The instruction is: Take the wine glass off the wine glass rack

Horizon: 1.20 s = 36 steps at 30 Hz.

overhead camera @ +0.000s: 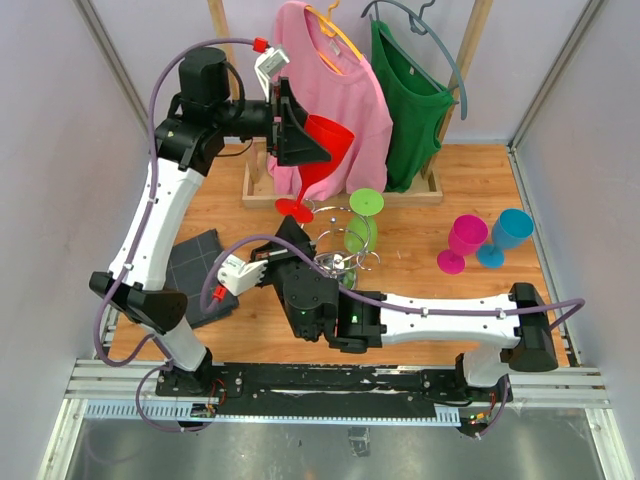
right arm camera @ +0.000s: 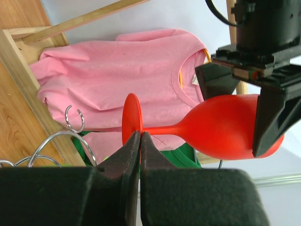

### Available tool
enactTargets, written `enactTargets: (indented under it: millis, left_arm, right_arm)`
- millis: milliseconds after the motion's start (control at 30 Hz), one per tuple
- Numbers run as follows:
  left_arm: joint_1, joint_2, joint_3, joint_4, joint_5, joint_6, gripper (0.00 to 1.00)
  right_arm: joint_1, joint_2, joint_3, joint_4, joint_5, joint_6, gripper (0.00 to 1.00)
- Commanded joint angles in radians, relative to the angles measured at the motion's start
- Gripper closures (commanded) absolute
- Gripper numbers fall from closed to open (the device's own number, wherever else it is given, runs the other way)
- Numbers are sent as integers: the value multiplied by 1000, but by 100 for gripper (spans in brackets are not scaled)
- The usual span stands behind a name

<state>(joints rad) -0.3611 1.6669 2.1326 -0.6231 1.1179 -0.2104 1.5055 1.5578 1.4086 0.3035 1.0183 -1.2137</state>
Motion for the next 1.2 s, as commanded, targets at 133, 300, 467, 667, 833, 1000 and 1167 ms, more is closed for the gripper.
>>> enactTargets:
  millis: [133,300,467,667,833,1000,1167]
  left_arm:
    - [-36,12,22,16,19,3,19]
    - [-36,9,16,16,27,3,24]
    - [-37,7,15,16,31,2,29]
    - [-36,7,11,16,36,5,30]
    - [-37,14,10,16,43,6,30]
    - [-36,22,18,16,45,7,30]
    - [-36,21,16,16,49,8,30]
  right_arm:
    - [16,7,14,68,17,-31,99]
    - [15,22,5,135,40,-72,97]
    - [16,40,7,215,62,-119,52]
    - [16,16,29,241,101,-106,20]
    - [37,-35,45,142,145,-4,14]
    - [88,-94,56,76,197,74,14]
    - [146,-139,104,62,248,97,14]
